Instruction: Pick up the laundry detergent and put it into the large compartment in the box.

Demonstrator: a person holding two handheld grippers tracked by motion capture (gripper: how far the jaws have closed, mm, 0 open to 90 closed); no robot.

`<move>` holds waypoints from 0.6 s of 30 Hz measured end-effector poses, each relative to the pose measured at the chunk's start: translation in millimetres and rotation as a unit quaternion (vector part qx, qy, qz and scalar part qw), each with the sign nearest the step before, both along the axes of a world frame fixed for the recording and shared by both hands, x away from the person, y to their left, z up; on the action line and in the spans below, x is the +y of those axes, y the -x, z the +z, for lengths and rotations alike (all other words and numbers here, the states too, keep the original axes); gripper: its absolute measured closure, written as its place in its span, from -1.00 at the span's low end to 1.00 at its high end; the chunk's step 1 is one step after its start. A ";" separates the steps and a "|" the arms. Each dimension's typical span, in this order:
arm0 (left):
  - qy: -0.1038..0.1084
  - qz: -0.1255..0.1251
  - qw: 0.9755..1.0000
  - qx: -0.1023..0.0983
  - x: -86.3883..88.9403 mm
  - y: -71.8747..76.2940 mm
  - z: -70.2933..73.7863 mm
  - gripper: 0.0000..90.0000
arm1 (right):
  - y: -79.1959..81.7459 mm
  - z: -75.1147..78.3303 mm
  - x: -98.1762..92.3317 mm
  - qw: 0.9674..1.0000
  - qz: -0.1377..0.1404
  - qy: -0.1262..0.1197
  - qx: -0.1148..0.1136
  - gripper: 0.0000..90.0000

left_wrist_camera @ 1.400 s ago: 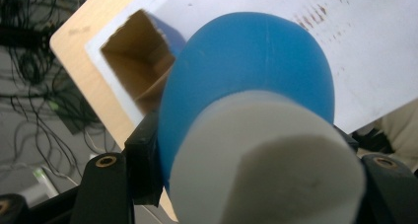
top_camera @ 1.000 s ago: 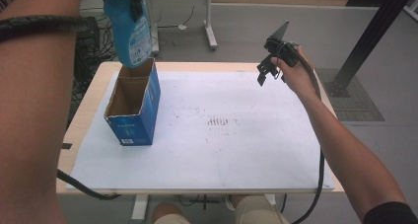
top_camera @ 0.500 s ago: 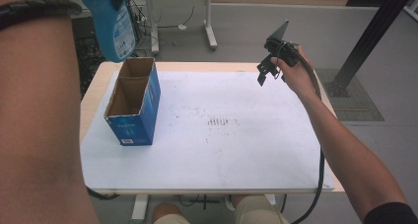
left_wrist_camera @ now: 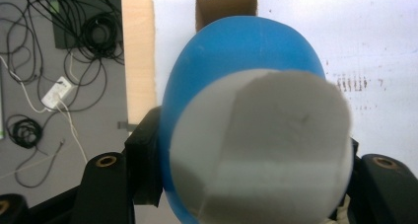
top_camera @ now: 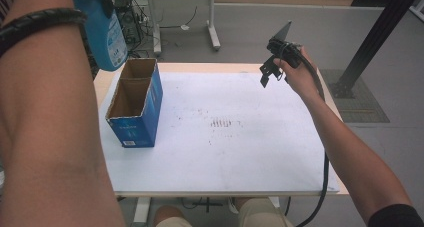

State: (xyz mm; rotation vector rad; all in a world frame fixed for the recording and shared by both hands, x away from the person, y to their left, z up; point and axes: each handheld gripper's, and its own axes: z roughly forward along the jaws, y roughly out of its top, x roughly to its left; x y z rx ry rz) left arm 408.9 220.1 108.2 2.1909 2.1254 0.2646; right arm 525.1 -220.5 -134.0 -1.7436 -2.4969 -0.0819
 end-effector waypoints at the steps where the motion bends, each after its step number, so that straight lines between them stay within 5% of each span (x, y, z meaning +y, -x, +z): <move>1: 0.001 0.003 1.000 0.000 1.0 -0.2 -1.7 -0.17 | 0.3 0.0 -0.4 1.000 -0.001 -0.001 -0.001 -0.83; 18: 0.019 0.037 0.999 0.004 22.3 -0.2 -39.6 -0.17 | 1.4 -0.2 1.2 1.000 -0.002 0.004 -0.002 -0.83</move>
